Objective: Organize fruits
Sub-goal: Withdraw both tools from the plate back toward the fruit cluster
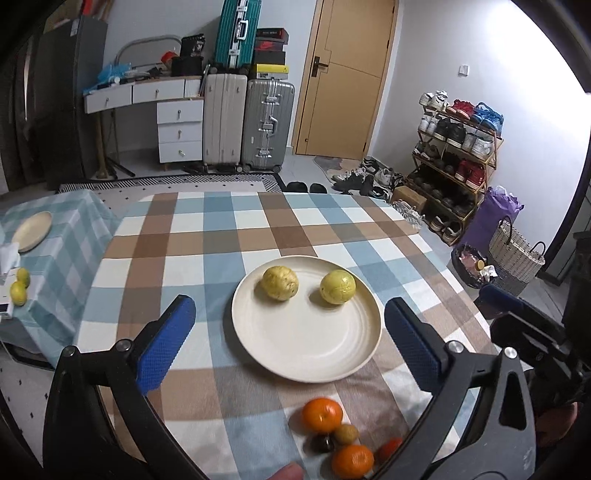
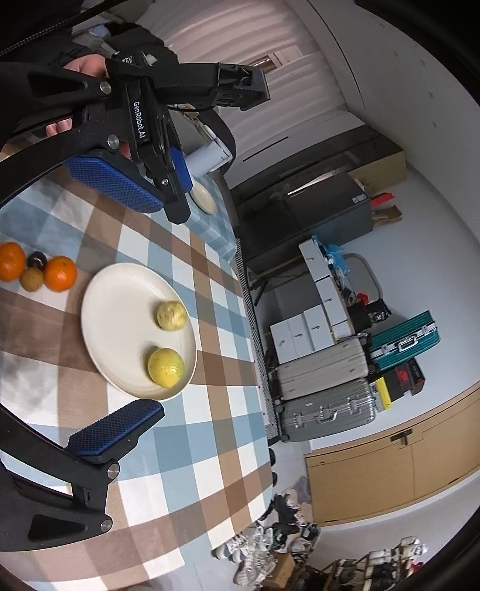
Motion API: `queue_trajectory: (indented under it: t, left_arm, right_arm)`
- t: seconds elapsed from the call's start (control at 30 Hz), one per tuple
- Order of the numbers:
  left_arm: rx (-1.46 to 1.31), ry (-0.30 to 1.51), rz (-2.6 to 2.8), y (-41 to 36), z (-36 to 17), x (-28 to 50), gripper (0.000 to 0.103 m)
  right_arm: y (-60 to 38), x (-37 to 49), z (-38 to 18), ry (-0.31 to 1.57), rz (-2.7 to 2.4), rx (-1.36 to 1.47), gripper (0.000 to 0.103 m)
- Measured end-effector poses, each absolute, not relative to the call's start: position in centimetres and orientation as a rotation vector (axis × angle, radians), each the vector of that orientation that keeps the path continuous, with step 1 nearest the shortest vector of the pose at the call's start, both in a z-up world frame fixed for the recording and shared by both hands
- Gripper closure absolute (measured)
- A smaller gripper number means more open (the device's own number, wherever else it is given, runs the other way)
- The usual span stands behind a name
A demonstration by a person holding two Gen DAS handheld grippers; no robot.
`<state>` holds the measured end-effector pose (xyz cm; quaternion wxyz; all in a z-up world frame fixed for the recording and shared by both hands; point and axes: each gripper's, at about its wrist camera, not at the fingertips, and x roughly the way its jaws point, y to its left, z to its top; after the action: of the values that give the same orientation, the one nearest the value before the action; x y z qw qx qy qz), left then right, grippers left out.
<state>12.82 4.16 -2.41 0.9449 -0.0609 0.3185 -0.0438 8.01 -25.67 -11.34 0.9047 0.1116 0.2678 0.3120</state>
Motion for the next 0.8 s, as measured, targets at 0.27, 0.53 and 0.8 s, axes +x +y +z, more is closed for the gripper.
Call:
queue_trajectory:
  t: [0.27,0.53,0.8]
  left_arm:
    - [-0.107,0.607,-0.083,2.7,-1.8,6.7,0.001]
    - [-0.124,0.632,-0.085,2.0,-4.2,2.1,0.001]
    - [-0.152,0.714,-0.105,2.0,-8.4,0.4,0.001]
  right_arm:
    - [-26.6,3.5,-11.3,0.525,0.621,0.216,0.0]
    - [-26.3,-0.2,-12.9,0.564,0.63,0.142,0.0]
    - [-27.1,-1.9,-17.7,0.71,0.629,0.16,0.0]
